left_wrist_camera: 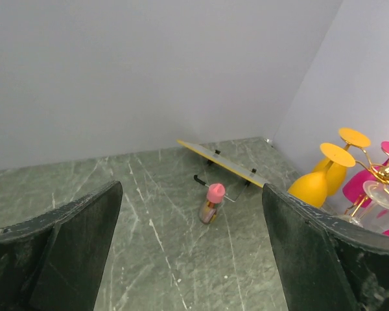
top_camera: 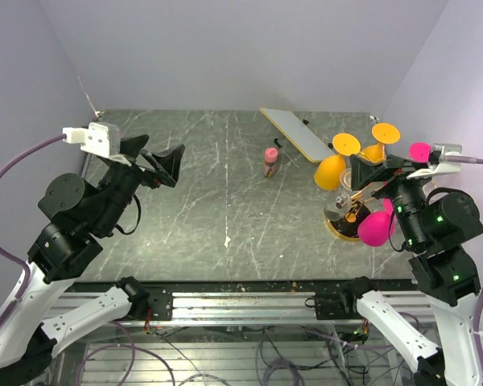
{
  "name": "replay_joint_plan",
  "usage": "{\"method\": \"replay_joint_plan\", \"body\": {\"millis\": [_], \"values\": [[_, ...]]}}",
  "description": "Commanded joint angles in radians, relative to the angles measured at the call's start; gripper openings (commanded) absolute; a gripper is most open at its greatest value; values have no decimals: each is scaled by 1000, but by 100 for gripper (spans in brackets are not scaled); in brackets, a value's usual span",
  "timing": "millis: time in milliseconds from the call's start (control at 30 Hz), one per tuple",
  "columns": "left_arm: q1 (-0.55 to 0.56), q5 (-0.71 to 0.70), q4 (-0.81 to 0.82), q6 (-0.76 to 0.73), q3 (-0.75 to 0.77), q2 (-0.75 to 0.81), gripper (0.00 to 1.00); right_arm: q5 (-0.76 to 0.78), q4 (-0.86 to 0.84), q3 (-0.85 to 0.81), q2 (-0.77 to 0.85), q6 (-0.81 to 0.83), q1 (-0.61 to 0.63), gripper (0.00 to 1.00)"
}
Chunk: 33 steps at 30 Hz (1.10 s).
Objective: Take the wine glass off the wine glass rack
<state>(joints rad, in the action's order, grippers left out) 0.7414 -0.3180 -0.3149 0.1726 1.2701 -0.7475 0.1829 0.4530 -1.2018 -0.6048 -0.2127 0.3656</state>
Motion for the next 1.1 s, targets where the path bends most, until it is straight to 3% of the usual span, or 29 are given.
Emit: {"method": "replay_joint_plan", "body": {"millis": [0,267,533,833,1067], "values": [[-26,-56,-36,75,-39,37,99,63,134,-45,-10,-73,-7,99],[-73,-98,-50,180,-166,146,99,119,354,-115,-23,-130,-16,99],[-106,-82,-102,256,-203,167,98,274,590,-185,-46,-173,-23,99],[-122,-18,-73,339,-245,138,98,519,822,-220,-57,-401,-28,100],[-126,41,-45,390,-276,107,98,645,894,-194,3,-590,-30,99]]}}
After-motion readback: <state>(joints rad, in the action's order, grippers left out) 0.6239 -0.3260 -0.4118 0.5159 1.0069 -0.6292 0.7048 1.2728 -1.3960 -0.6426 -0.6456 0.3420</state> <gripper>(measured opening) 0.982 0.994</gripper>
